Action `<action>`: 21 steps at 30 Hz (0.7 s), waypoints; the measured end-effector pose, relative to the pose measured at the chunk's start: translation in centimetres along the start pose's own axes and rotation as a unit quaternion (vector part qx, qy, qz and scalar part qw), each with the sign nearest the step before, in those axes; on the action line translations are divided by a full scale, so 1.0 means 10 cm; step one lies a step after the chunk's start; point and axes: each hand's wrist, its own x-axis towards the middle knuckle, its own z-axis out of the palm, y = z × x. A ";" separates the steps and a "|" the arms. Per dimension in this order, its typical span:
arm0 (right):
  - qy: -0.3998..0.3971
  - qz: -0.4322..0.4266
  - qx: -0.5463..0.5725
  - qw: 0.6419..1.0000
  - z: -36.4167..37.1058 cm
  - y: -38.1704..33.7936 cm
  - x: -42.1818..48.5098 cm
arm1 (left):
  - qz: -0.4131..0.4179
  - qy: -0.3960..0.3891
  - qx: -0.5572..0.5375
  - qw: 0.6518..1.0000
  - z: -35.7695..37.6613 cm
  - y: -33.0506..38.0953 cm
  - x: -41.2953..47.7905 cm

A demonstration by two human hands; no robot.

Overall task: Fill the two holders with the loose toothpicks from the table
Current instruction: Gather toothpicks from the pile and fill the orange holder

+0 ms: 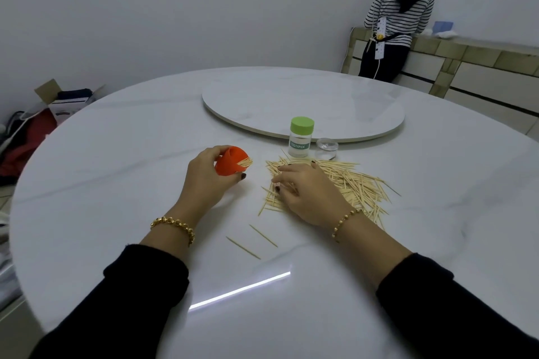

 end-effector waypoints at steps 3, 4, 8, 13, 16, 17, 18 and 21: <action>0.005 -0.002 0.009 1.000 -0.02 -0.10 -0.16 | -0.001 -0.001 -0.001 1.000 -0.01 0.02 -0.05; 0.007 -0.003 0.012 1.000 -0.03 -0.15 -0.21 | 0.001 -0.001 -0.001 1.000 -0.01 0.02 -0.06; -0.010 -0.003 0.034 0.999 -0.02 -0.40 -0.46 | 0.005 0.003 0.000 1.000 -0.05 0.03 -0.14; -0.042 -0.024 -0.014 0.999 0.06 -0.70 -0.63 | -0.001 0.009 -0.002 1.000 -0.09 0.02 -0.21; -0.040 -0.003 -0.058 0.997 0.06 -0.66 -0.59 | -0.008 0.014 -0.008 1.000 -0.10 0.02 -0.22; -0.037 0.010 -0.064 0.997 0.06 -0.61 -0.56 | -0.010 0.014 -0.010 1.000 -0.10 0.02 -0.23; -0.032 0.023 -0.067 0.997 0.05 -0.55 -0.54 | -0.011 0.013 -0.011 1.000 -0.10 0.02 -0.24; -0.013 0.057 -0.074 0.996 0.02 -0.39 -0.47 | -0.012 0.008 -0.010 1.000 -0.08 0.04 -0.25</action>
